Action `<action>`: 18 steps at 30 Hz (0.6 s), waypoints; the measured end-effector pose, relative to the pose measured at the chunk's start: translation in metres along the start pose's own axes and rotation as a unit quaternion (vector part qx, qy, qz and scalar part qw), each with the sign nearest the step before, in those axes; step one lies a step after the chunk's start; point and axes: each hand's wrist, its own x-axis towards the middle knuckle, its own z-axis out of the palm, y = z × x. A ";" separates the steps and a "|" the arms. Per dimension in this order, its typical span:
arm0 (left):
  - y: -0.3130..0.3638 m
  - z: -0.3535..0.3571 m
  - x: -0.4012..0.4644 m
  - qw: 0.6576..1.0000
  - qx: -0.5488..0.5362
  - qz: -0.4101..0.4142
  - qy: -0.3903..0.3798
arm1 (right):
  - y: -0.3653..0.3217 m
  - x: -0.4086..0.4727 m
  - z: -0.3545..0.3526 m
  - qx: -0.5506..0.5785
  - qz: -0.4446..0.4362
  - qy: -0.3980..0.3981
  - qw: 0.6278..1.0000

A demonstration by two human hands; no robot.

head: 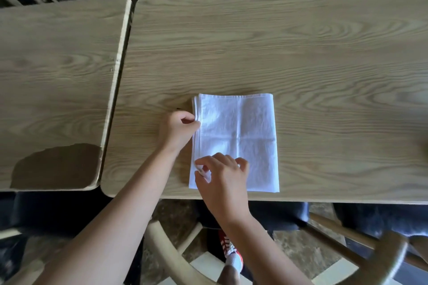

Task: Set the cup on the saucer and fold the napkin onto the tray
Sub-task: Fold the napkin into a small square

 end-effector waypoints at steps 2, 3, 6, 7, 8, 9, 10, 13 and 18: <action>-0.004 0.001 -0.001 1.000 -0.011 -0.005 0.009 | 0.000 -0.002 0.004 -0.013 -0.010 0.008 1.000; -0.006 0.002 -0.002 1.000 -0.010 0.001 0.015 | 0.001 -0.003 0.007 -0.015 -0.015 0.010 1.000; -0.013 0.005 -0.003 0.999 0.002 0.019 0.041 | 0.005 -0.003 0.016 -0.025 -0.022 0.015 0.999; -0.014 0.005 -0.003 0.998 -0.004 0.022 0.050 | 0.007 -0.004 0.021 -0.030 -0.027 0.012 0.999; -0.014 0.006 -0.004 0.998 -0.009 0.030 0.061 | 0.011 -0.004 0.026 -0.033 -0.036 0.007 0.999; -0.015 0.007 -0.004 0.996 -0.010 0.043 0.072 | 0.015 -0.006 0.030 -0.038 -0.047 0.000 0.998; -0.015 0.008 -0.006 0.995 -0.006 0.059 0.082 | 0.019 -0.009 0.032 -0.047 -0.062 -0.003 0.997; -0.015 0.015 -0.008 0.991 0.010 0.089 0.101 | 0.035 -0.013 0.028 -0.095 -0.097 0.020 0.991; -0.016 0.022 -0.016 0.989 0.003 0.106 0.100 | 0.070 -0.017 0.011 -0.200 -0.083 -0.043 0.975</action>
